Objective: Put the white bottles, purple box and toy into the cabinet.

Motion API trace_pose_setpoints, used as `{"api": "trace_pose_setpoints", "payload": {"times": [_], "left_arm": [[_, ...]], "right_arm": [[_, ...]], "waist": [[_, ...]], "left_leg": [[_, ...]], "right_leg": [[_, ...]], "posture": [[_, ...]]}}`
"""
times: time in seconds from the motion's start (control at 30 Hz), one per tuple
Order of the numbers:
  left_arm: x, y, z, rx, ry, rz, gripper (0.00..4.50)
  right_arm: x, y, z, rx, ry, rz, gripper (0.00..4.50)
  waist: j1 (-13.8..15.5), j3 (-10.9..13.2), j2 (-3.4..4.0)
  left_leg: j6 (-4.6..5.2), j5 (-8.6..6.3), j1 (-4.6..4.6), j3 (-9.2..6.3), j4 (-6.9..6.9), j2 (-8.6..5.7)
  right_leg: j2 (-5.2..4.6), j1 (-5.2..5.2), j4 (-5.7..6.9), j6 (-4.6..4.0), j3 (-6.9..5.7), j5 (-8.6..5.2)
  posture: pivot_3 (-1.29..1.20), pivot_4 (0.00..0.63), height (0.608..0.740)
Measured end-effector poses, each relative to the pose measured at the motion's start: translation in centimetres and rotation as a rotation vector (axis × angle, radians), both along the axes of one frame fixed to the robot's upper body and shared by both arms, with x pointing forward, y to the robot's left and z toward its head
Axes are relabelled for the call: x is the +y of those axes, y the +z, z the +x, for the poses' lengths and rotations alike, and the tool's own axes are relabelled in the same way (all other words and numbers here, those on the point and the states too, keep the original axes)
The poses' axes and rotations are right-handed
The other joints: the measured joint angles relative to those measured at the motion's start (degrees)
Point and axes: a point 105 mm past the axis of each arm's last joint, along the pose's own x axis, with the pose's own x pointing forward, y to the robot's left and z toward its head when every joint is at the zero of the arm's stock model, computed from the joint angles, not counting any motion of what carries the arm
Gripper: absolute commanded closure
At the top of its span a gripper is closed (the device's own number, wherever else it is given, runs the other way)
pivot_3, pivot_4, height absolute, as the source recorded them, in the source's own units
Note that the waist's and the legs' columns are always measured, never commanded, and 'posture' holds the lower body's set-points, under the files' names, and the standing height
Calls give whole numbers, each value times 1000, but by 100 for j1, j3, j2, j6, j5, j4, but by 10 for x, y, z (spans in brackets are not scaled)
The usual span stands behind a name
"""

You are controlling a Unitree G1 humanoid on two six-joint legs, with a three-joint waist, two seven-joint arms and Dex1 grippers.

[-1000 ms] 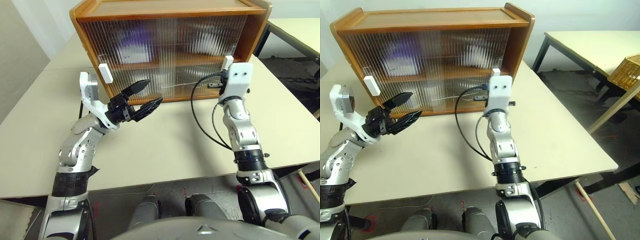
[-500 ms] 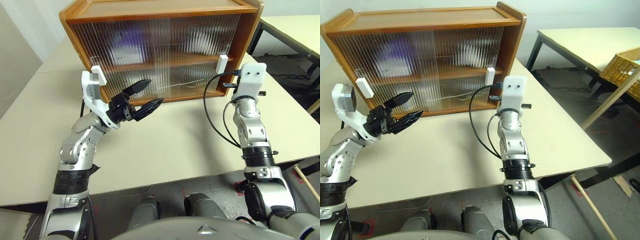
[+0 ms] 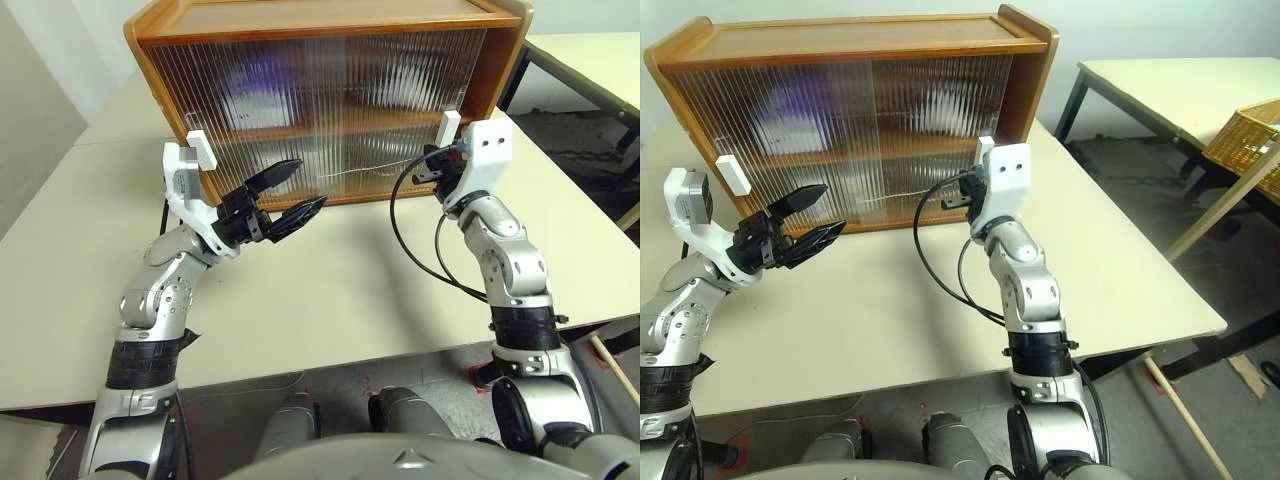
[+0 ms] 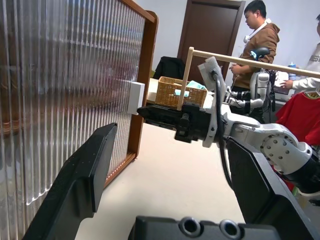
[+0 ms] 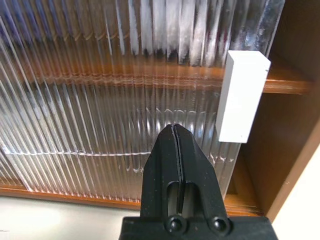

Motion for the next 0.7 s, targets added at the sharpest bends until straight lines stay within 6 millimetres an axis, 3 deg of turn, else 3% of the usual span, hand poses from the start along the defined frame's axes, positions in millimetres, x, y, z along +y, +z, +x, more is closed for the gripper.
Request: {"api": "trace_pose_setpoints", "payload": {"times": [0.1,0.4,0.6,0.7], "left_arm": [[0,0,0,1,1,-2,0],[1,-1,0,6,12,-3,0],[1,-3,0,10,15,-3,0],[1,-3,0,10,15,-3,0]], "right_arm": [[0,6,5,-28,-16,0,4484],[-20,-2,27,-54,-237,-39,4484],[-46,2,27,-100,-444,-92,4484],[-47,4,26,-115,-461,-93,4484]], "waist": [[4,0,0],[34,-1,2],[75,-1,3],[86,-1,3]], "left_leg": [[2,1,4,-1,-2,0],[3,2,7,-5,-3,1],[3,2,5,-4,-4,1],[2,1,5,-4,-7,1]], "right_leg": [[1,1,1,2,-1,1],[0,1,1,-1,-1,11],[-3,0,1,16,-1,26],[-3,0,1,20,-2,24]], "posture": [[-75,29,740],[-69,32,740],[-79,36,740],[-88,36,740]]}}
